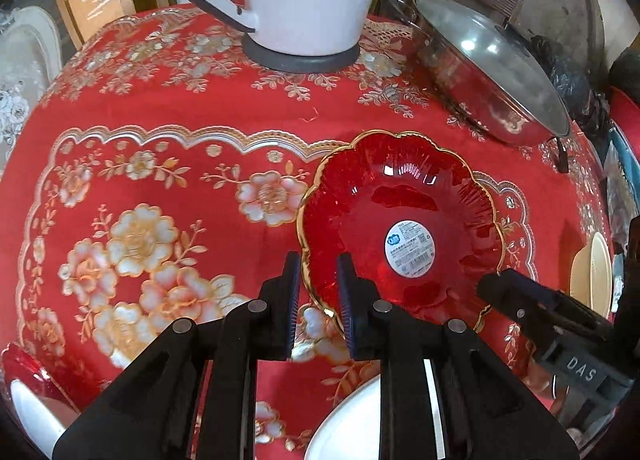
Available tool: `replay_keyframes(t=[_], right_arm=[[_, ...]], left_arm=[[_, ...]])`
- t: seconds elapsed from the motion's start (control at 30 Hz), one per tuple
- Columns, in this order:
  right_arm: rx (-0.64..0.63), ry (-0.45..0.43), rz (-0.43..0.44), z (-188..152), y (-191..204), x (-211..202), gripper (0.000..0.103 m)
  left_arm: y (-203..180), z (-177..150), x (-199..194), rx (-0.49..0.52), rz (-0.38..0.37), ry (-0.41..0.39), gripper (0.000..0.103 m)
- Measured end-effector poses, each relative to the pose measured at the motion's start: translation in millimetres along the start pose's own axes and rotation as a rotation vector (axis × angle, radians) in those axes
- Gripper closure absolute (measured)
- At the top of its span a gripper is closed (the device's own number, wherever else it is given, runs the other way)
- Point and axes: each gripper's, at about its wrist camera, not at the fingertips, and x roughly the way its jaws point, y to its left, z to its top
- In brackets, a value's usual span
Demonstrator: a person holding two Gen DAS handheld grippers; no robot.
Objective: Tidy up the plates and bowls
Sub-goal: 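Move both grippers to the small labelled red plate and close on its rim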
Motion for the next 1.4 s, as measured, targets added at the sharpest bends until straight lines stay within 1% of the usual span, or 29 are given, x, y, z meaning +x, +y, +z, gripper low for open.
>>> replay_keyframes(t=[0.2,0.23,0.3,0.37,0.57,0.67,0.77,0.9,1.07,1.23,1.4], right_arm=[[0.015,-0.010,0.027,-1.7,0.6,5.9,0.050],[0.016,-0.010,0.029,-2.0,1.3,7.9,0.050],[0.015,-0.004,0.027,-1.9,2.4,12.6,0.050],[0.011,-0.014,0.014,-0.8,4.3,12.4,0.050],[-0.001,-0.041,0.012,-0.1,5.1,14.9,0.051],[-0.015,-0.047,-0.003,0.7,7.6,16.9,0.061],[-0.014,-0.055,0.009,1.0,6.8,17.8,0.061],[-0.012,-0.064,0.022,0.8,4.0,18.4,0.064],[-0.015,-0.060,0.035,-1.1,3.4,17.6,0.064],[-0.050,-0.068,0.000,-2.1,10.7,17.0,0.064],[-0.044,-0.062,0.008,-0.7,9.9,18.0,0.064]], left_arm=[[3.8,7.5,14.1,-0.022,-0.018,0.006,0.084],[3.4,8.3,16.7,-0.024,-0.024,0.010,0.078],[2.8,9.5,22.2,-0.031,-0.041,0.021,0.074],[1.2,9.9,26.3,-0.024,-0.034,0.025,0.074],[-0.5,10.6,37.8,-0.023,-0.023,0.037,0.074],[-7.9,8.0,39.6,0.018,0.018,0.022,0.074],[-15.4,4.3,41.9,0.062,0.067,-0.008,0.073],[-13.9,4.6,43.8,0.065,0.069,-0.014,0.073],[-13.0,2.4,42.2,0.080,0.074,-0.021,0.073],[-13.9,1.0,30.9,0.090,0.087,-0.058,0.077],[-14.1,0.3,31.2,0.094,0.094,-0.046,0.077]])
